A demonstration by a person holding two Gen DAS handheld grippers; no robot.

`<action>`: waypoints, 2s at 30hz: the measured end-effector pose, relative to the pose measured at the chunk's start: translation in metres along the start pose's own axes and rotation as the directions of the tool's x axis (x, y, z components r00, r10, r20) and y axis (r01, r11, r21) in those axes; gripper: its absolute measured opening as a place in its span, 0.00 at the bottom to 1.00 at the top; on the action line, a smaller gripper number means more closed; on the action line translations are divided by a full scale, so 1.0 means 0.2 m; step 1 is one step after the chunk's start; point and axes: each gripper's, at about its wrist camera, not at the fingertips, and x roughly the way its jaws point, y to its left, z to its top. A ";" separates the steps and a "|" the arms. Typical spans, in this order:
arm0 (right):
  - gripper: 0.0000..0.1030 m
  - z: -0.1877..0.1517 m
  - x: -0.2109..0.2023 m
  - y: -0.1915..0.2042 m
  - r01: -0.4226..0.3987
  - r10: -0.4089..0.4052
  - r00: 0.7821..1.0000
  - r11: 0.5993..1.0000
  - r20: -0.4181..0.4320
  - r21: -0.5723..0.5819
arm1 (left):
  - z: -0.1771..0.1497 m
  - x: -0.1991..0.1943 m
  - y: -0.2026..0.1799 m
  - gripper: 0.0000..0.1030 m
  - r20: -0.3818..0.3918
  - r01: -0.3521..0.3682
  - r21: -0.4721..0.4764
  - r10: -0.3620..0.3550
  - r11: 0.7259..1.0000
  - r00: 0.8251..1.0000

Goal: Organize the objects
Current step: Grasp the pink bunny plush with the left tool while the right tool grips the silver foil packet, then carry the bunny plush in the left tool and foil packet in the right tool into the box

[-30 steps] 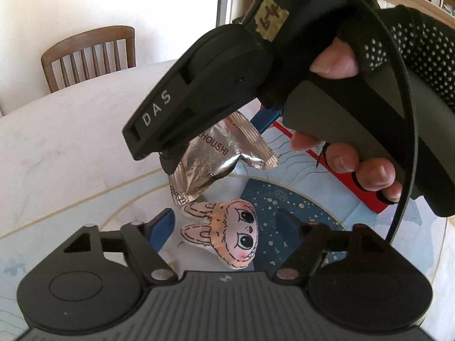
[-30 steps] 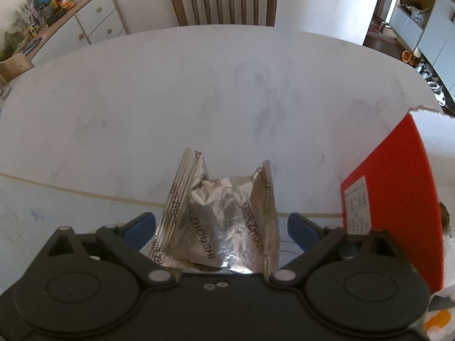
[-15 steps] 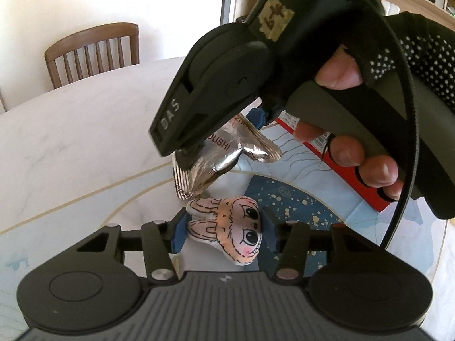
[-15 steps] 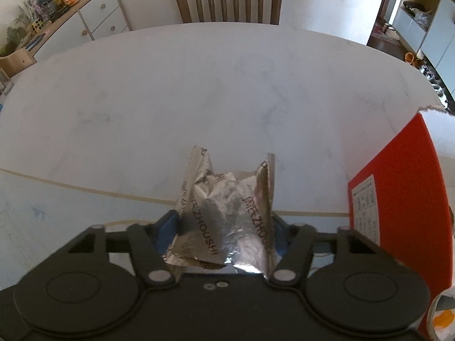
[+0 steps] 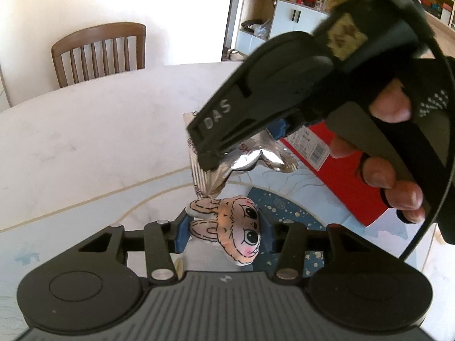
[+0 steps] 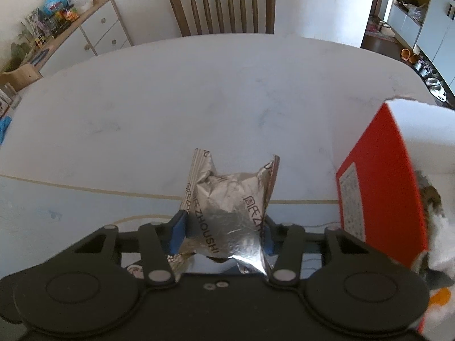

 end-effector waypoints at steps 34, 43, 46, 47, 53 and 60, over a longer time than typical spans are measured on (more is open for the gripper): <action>0.48 -0.16 -0.81 -0.21 0.017 -0.028 0.966 0.999 0.259 0.044 | 0.25 -0.67 -0.31 0.47 0.197 0.012 0.012 -0.014 1.000 0.980; 0.48 -0.26 -0.93 -0.44 0.018 -0.033 0.962 0.998 0.271 0.060 | 0.40 -0.62 -0.46 0.47 0.213 0.001 0.016 -0.005 1.000 0.977; 0.48 -0.28 -0.97 -0.54 0.023 -0.041 0.961 0.998 0.272 0.066 | 0.44 -0.57 -0.54 0.47 0.205 0.009 0.017 -0.012 1.000 0.979; 0.48 -0.30 -0.98 -0.58 0.026 -0.044 0.961 0.997 0.273 0.069 | 0.45 -0.55 -0.56 0.47 0.202 0.013 0.017 -0.016 1.000 0.979; 0.48 -0.35 -1.03 -0.80 0.042 -0.068 0.960 0.994 0.271 0.098 | 0.53 -0.42 -0.72 0.47 0.177 0.028 0.014 -0.030 1.000 0.984; 0.48 -0.40 -1.04 -1.04 0.060 -0.088 0.962 0.991 0.257 0.116 | 0.64 -0.23 -0.86 0.47 0.139 0.024 0.014 -0.026 1.000 0.990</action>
